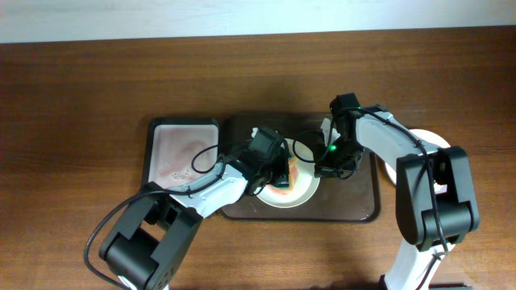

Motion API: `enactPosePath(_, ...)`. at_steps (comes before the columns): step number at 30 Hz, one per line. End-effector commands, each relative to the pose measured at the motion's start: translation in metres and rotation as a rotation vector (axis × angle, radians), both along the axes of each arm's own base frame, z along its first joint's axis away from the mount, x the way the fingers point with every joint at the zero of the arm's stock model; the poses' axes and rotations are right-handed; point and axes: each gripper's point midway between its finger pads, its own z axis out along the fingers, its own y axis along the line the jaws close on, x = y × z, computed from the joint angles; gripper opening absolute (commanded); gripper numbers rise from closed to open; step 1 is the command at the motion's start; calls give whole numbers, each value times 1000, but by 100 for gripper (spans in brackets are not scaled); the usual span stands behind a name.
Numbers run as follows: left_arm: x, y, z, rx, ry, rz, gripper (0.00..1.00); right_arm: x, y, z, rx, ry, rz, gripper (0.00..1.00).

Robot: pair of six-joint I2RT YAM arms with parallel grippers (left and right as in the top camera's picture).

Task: Clean dirty plates on tray and stack at the side

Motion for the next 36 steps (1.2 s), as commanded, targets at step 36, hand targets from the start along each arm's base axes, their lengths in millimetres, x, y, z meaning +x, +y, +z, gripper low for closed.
enactPosePath(36, 28, 213, 21, 368, 173, 172, 0, 8, -64, 81, -399, -244, -8, 4)
